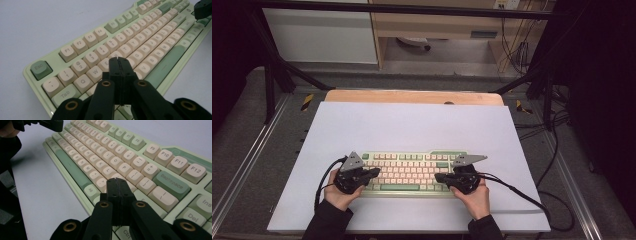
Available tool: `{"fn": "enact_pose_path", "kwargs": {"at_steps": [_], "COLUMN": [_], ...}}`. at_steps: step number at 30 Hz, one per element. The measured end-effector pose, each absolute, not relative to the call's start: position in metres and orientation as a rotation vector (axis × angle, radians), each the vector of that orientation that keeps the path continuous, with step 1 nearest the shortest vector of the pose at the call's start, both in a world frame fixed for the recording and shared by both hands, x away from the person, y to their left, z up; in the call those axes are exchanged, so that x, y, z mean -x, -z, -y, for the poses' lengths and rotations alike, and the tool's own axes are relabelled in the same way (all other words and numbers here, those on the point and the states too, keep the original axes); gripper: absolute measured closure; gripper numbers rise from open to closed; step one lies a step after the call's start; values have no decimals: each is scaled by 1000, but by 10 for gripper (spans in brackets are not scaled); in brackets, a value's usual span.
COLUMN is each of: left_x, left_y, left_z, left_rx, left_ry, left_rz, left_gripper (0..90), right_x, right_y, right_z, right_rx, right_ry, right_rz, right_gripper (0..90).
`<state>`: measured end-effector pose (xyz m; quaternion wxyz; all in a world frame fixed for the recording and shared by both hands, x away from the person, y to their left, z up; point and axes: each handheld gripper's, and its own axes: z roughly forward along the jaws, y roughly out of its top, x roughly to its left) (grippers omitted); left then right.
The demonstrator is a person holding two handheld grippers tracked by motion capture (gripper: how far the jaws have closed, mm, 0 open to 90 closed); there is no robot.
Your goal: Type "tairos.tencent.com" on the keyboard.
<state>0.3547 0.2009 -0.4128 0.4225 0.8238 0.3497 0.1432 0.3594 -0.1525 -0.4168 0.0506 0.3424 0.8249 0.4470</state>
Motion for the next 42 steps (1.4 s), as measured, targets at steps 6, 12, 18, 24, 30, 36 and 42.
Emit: {"fn": "enact_pose_path", "kwargs": {"at_steps": [6, 12, 18, 24, 30, 36, 42], "left_x": [-359, -366, -373, -377, -379, -381, -381], "left_y": [411, 410, 412, 418, 422, 427, 428], "left_z": [-197, -190, -180, -171, -166, -162, -161], "left_rx": [-2070, -2070, -2079, -2097, -2104, -2123, -2120], "left_ry": [-360, -362, -362, -361, -363, -364, -372], "left_rz": [-889, -893, -894, -895, -889, -888, -885], "left_gripper": [900, 900, 900, 900, 900, 900, 900], "right_x": [-359, -359, -359, -359, -359, -359, -359], "right_y": [417, 416, 416, 417, 417, 416, 416], "right_z": [153, 153, 154, 154, 155, 156, 156], "right_rx": [-1039, -1036, -1041, -1045, -1038, -1038, -1030], "right_ry": [-1370, -1371, -1382, -1386, -1388, -1386, -1384], "right_rz": [-2517, -2520, -2514, -2516, -2512, -2508, -2504], "right_gripper": [900, 899, 895, 896, 896, 896, 893]}}
